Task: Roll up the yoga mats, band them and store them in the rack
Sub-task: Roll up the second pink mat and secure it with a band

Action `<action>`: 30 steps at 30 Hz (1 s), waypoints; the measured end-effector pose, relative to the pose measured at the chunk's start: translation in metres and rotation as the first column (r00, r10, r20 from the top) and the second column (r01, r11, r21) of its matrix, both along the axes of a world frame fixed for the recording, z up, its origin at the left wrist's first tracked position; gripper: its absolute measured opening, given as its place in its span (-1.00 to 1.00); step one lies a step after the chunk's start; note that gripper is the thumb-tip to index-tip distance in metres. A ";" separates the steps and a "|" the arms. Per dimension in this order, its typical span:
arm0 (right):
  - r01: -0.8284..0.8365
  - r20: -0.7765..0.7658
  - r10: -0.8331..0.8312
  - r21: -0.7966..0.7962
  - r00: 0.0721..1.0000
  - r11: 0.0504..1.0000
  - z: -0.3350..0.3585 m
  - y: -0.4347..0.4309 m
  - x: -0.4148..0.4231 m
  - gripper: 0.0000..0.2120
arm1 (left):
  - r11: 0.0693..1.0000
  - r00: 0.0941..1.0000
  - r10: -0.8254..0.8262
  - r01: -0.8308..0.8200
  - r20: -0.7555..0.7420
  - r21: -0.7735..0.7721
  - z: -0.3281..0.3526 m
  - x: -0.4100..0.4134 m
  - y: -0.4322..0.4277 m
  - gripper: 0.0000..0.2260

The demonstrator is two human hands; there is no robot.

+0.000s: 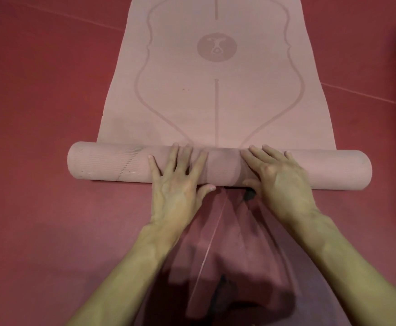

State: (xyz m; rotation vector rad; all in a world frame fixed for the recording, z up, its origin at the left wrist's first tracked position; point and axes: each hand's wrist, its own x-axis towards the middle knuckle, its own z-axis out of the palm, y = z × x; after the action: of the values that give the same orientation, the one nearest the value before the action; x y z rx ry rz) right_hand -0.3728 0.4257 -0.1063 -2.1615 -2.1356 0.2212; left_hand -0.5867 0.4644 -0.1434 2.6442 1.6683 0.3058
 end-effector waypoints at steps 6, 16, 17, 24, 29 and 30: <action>-0.042 -0.062 0.035 -0.125 0.997 0.991 0.006 0.019 0.009 -0.39 | 0.998 0.997 0.033 -0.037 -0.074 -0.050 0.003 0.006 0.006 -0.33; -0.017 0.013 0.020 -0.223 1.000 0.975 0.013 0.010 0.002 -0.27 | 0.982 0.994 0.015 -0.036 -0.110 -0.186 0.027 0.005 0.013 -0.40; -0.021 0.024 0.027 -0.228 0.999 0.973 0.013 0.008 0.002 -0.24 | 0.976 0.992 0.013 -0.039 -0.122 -0.213 0.031 0.006 0.015 -0.42; 0.081 -0.032 -0.078 0.111 0.996 0.990 -0.019 -0.003 -0.012 -0.41 | 0.984 0.992 0.019 -0.040 -0.122 -0.171 0.023 0.011 0.019 -0.46; 0.103 -0.092 -0.089 0.167 0.992 0.980 -0.040 -0.005 -0.012 -0.42 | 0.986 0.999 0.023 -0.030 -0.045 -0.167 0.020 0.009 0.019 -0.45; 0.096 -0.103 -0.079 0.173 0.992 0.980 -0.040 -0.002 -0.010 -0.41 | 0.983 0.999 0.032 -0.036 -0.022 -0.180 0.022 0.010 0.019 -0.44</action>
State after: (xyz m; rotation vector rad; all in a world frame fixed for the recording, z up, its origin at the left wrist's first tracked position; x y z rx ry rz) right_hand -0.3826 0.4235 -0.1468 -2.0929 -1.9246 0.1195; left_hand -0.5766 0.4836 -0.1210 2.4975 1.6613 0.1226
